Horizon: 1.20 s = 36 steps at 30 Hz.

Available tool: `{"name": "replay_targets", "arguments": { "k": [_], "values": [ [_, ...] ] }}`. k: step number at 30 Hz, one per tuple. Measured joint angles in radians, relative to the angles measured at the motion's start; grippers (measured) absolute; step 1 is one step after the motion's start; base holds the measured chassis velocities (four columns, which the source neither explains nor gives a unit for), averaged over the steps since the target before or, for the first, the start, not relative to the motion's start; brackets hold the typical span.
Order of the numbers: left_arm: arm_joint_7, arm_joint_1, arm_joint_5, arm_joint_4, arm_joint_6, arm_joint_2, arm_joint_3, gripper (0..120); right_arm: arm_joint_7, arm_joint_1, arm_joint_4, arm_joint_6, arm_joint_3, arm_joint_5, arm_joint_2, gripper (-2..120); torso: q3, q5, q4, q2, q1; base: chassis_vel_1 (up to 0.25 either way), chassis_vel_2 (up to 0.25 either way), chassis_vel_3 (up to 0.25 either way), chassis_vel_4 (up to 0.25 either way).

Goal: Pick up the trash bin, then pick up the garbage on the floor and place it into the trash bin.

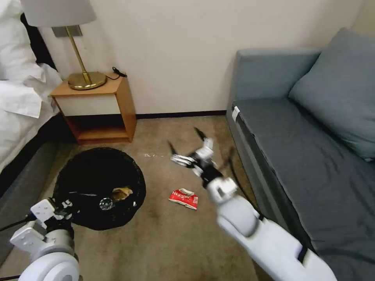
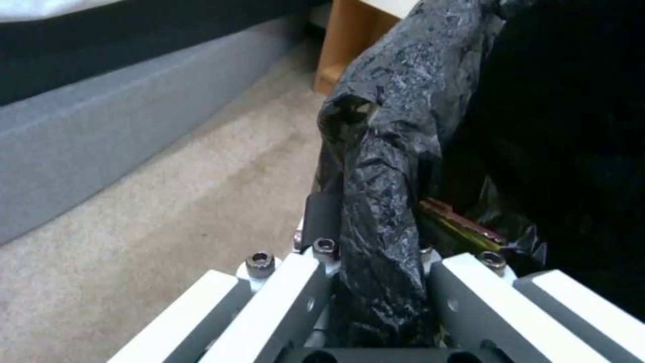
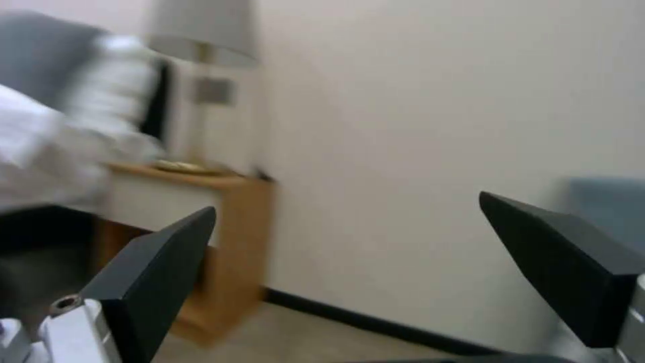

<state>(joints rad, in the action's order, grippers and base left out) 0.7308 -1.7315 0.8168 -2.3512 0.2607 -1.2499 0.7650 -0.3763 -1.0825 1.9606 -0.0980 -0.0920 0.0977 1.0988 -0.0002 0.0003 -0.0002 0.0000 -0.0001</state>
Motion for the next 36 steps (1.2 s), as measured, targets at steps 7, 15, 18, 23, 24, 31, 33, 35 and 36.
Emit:
{"name": "replay_targets", "arguments": {
  "k": [7,15,18,23,24,31,33,35,36],
  "values": [
    [-0.002,-0.002,0.000,0.008,-0.002,-0.007,0.000,3,-0.064,-0.173,0.032,0.027,0.067,-0.057,0.033,100,0.000,-0.0002,0.0001,0.000,0.000,0.000,0.000,0.000,0.000],
    [-0.003,-0.001,0.000,0.008,0.000,-0.005,0.000,3,-0.108,-0.318,0.062,0.066,0.059,-0.089,0.044,100,0.000,-0.0003,0.0002,0.000,0.000,0.000,0.000,0.000,0.000],
    [-0.003,-0.001,0.000,0.008,0.001,-0.006,0.001,3,-0.114,-0.345,0.070,0.058,0.050,-0.099,0.053,100,0.000,-0.0004,0.0002,0.000,0.000,0.000,0.000,0.000,0.000],
    [-0.003,0.000,0.000,0.011,0.002,-0.010,0.000,3,-0.115,-0.363,0.075,0.054,0.045,-0.109,0.060,100,0.000,-0.0003,0.0003,0.000,0.000,0.000,0.000,0.000,0.000],
    [-0.003,0.000,-0.001,0.011,0.002,-0.010,-0.001,3,-0.115,-0.368,0.078,0.054,0.043,-0.111,0.060,100,0.000,-0.0004,0.0003,0.000,0.000,0.000,0.000,0.000,0.000],
    [-0.003,-0.001,-0.005,0.012,0.002,-0.015,-0.003,3,-0.116,-0.383,0.080,0.051,0.033,-0.125,0.064,100,0.000,-0.0004,0.0002,0.000,0.000,0.000,0.000,0.000,0.000],
    [-0.003,-0.002,-0.009,0.012,0.002,-0.019,-0.006,3,-0.116,-0.387,0.080,0.051,0.027,-0.129,0.064,100,0.000,-0.0004,0.0003,0.000,0.000,0.000,0.000,0.000,0.000],
    [-0.003,-0.003,-0.011,0.012,0.001,-0.021,-0.008,3,-0.116,-0.390,0.080,0.050,0.025,-0.131,0.065,100,0.000,-0.0004,0.0002,0.000,0.000,0.000,0.000,0.000,0.000],
    [-0.003,-0.004,-0.013,0.012,0.001,-0.023,-0.008,3,-0.116,-0.393,0.080,0.048,0.023,-0.134,0.066,100,0.000,-0.0004,0.0002,0.000,0.000,0.000,0.000,0.000,0.000]
  ]
}}
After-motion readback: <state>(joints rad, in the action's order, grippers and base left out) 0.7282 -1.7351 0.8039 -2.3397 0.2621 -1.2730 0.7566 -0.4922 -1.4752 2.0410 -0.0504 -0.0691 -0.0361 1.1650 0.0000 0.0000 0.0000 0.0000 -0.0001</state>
